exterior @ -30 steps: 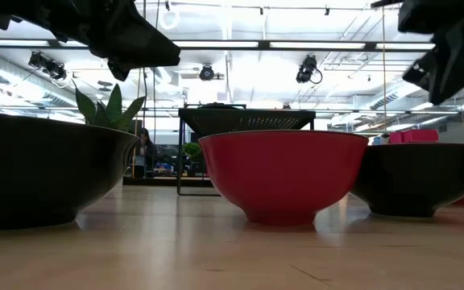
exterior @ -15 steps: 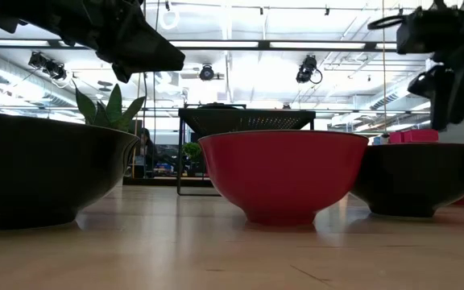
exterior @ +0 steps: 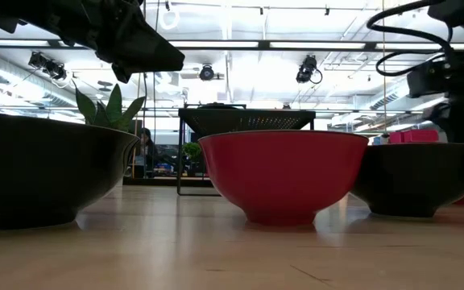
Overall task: Pick & Place Mini bowls
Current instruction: Put the red patterned bowl on the shelf
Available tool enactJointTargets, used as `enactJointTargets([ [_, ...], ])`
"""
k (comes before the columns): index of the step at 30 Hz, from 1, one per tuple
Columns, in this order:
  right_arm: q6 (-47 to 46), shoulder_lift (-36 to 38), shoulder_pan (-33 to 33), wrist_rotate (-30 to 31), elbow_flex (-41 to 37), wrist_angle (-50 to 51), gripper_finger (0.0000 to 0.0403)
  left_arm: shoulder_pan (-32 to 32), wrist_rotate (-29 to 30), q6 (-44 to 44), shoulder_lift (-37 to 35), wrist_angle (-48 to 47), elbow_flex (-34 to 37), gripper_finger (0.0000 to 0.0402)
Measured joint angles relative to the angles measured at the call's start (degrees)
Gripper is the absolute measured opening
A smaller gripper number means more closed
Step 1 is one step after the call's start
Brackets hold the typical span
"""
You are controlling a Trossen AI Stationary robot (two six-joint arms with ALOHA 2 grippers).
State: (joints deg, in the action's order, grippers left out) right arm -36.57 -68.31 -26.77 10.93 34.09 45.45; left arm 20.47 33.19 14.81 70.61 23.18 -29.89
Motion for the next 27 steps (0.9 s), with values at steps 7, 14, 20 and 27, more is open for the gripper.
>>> enactJointTargets([
  [7,-0.98,-0.05,-1.14,2.20,0.00,-0.52,0.0105,0.00,-0.07,0.03,0.93,0.58,0.00,0.0106],
  [14,-1.12,0.03,-3.05,2.07,0.58,-0.05,0.0013,0.02,-0.09,0.03,1.92,0.35,-0.01,0.0106],
  [20,-1.12,-0.07,-4.43,2.26,8.36,3.35,0.0010,0.02,-0.02,0.50,1.95,0.82,0.00,0.0106],
  [27,9.22,-0.07,-3.94,5.59,22.34,4.20,0.0006,0.02,-0.02,0.63,1.95,0.92,0.00,0.0106],
])
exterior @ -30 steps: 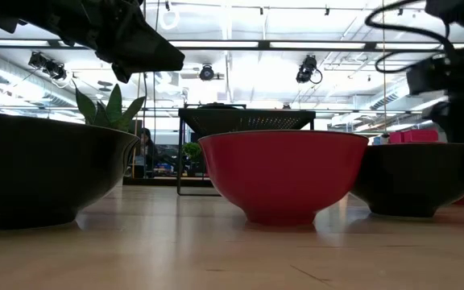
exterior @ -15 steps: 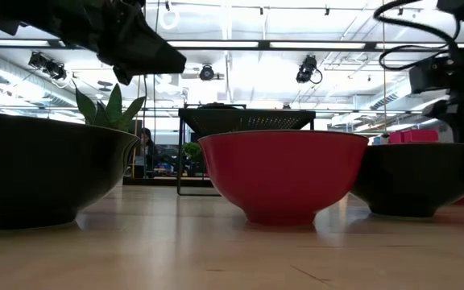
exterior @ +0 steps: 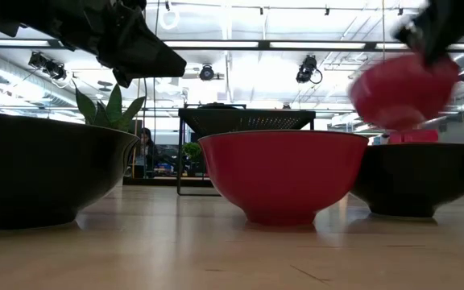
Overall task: Pick & Place Mini bowls
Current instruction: Put the red patterned bowl on the shelf
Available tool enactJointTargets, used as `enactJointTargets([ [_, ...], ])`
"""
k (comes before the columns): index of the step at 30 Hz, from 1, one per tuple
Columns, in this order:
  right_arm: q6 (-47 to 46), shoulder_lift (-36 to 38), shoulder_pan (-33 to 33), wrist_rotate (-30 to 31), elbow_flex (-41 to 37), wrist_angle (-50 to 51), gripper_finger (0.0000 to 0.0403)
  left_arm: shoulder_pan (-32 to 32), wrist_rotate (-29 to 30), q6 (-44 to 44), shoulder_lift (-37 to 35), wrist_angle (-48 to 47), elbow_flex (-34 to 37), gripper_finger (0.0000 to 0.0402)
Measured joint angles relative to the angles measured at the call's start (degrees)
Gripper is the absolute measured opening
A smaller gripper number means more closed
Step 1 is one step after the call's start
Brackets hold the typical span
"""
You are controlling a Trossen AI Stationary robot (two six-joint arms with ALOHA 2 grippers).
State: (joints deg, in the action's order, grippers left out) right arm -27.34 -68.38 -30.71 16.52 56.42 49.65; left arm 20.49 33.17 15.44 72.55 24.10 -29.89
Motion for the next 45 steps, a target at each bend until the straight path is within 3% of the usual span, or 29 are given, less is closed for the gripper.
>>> enactJointTargets([
  [5,11.69,-0.29,2.39,10.02,11.39,-0.17,0.0004,-0.02,0.00,-0.04,0.00,0.06,0.00,0.0106],
  [7,18.36,-1.66,5.37,11.43,16.06,-0.60,0.0004,-0.02,0.00,-0.07,0.00,0.04,0.00,0.0106],
  [12,34.38,-7.90,15.94,10.44,26.16,-0.65,0.0004,-0.02,0.00,-0.20,0.00,0.06,0.00,0.0106],
  [18,46.87,-16.09,30.38,0.95,30.82,-0.70,0.0003,-0.01,0.00,-0.17,-0.01,0.06,0.00,0.0106],
  [23,50.86,-21.80,39.42,-2.41,30.88,-0.99,0.0003,-0.02,0.00,0.44,0.00,0.10,0.00,0.0106],
  [29,53.24,-26.37,45.06,-3.11,30.88,-1.21,0.0005,-0.01,0.00,0.44,-0.02,0.09,0.00,0.0106],
  [45,53.34,-28.06,46.65,-5.05,30.88,-0.91,0.0028,-0.01,-0.02,0.48,-0.02,0.09,0.00,0.0106],
])
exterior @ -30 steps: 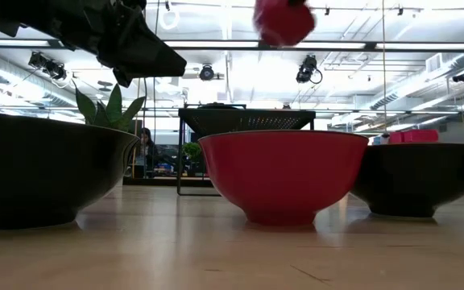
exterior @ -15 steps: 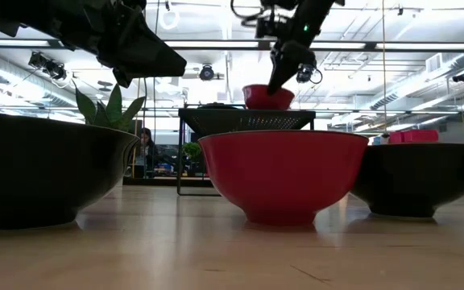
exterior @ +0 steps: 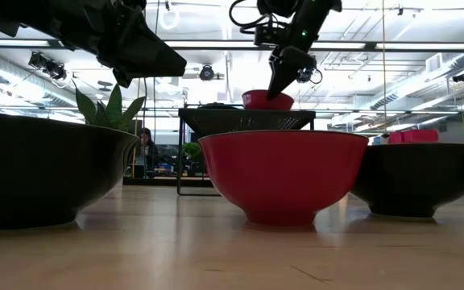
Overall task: Pick & Place Mini bowls
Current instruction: Put the red patterned bowl on the shelf
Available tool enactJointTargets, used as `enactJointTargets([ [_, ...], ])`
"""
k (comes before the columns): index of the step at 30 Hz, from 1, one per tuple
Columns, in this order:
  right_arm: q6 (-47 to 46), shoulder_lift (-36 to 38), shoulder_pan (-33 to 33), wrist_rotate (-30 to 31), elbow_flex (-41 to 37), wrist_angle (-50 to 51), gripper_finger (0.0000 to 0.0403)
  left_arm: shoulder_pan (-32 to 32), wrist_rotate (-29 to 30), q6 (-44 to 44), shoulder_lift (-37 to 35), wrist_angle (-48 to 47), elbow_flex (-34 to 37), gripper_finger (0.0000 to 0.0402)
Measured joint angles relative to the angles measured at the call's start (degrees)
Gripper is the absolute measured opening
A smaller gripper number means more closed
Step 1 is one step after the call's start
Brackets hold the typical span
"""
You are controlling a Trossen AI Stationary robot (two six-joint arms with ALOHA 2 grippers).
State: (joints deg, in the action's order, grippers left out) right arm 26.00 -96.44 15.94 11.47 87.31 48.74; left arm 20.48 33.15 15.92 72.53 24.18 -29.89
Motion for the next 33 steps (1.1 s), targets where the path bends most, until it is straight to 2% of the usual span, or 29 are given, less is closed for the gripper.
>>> enactJointTargets([
  [16,-0.17,-0.03,0.00,-0.55,0.00,0.93,0.0041,-0.01,-0.28,0.26,0.00,0.02,0.00,0.0106],
  [27,-0.53,-0.03,-0.02,-0.53,0.00,-0.32,0.0145,0.01,-1.44,0.28,0.00,0.00,0.00,0.0106],
  [33,-3.46,0.21,-0.53,0.30,0.00,-0.26,0.0168,0.01,-1.46,0.28,0.00,0.00,0.00,0.0106],
])
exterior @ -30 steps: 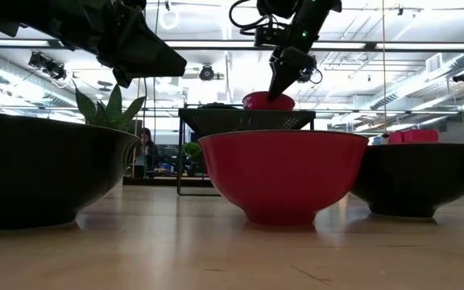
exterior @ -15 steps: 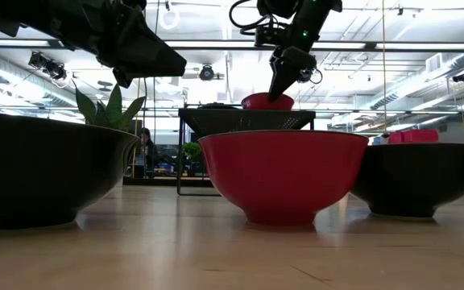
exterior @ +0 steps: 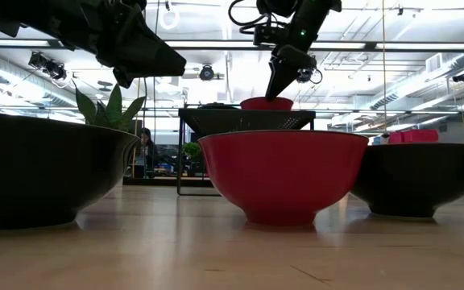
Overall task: Pick & Place Mini bowls
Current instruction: Put the red patterned bowl on the shelf, then put the bottom blue bowl on the shelf
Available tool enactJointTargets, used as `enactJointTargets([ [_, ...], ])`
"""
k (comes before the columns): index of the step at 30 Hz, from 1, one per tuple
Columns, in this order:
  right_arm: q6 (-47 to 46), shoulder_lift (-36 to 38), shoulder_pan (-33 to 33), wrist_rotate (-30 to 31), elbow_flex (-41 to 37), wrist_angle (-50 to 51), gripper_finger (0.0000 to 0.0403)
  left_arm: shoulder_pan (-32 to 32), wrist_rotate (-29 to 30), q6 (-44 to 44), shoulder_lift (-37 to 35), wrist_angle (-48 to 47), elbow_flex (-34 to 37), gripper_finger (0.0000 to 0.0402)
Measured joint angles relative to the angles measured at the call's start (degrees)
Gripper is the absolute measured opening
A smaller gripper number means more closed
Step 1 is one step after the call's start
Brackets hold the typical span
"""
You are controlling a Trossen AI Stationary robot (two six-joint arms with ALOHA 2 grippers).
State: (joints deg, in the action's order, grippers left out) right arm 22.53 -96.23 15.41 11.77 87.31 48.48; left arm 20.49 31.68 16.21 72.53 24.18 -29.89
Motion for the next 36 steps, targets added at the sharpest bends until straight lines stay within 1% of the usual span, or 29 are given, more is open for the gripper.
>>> enactJointTargets([
  [2,-1.42,0.47,-0.85,1.34,0.00,-0.02,0.0166,0.00,0.00,0.00,0.00,0.00,0.00,0.0106],
  [5,-3.54,1.93,-2.80,1.47,0.00,0.21,0.0158,0.00,0.00,0.09,0.00,0.00,0.00,0.0106],
  [9,-7.14,4.64,-7.77,1.28,0.00,1.50,0.0143,0.00,-0.03,0.15,0.00,-0.02,0.00,0.0106],
  [15,-12.10,7.69,-20.08,1.26,-0.37,1.71,0.0115,1.19,-0.28,0.13,0.00,-0.02,0.00,0.0106],
  [17,-13.60,8.34,-24.79,1.25,-2.09,0.41,0.0105,1.92,-0.28,-0.12,0.00,-0.02,0.00,0.0106],
  [20,-16.49,8.93,-31.58,1.95,-7.00,-2.55,0.0089,2.93,-0.31,-0.15,0.00,0.00,0.00,0.0106],
  [24,-25.48,9.27,-39.49,5.41,-14.01,-5.41,0.0068,4.07,-0.30,-0.77,0.35,0.36,0.00,0.0106],
  [29,-40.50,9.34,-47.83,5.70,-21.85,-9.74,0.0044,5.68,-0.42,-4.83,2.16,6.37,-0.04,0.0106],
  [33,-52.05,9.34,-54.49,5.42,-24.97,-10.24,0.0027,6.46,-0.55,-7.99,3.67,11.32,-0.04,0.0106],
  [36,-59.48,9.35,-59.64,3.18,-25.22,-9.10,0.0014,5.95,-0.54,-8.44,4.31,13.24,-0.04,0.0106],
])
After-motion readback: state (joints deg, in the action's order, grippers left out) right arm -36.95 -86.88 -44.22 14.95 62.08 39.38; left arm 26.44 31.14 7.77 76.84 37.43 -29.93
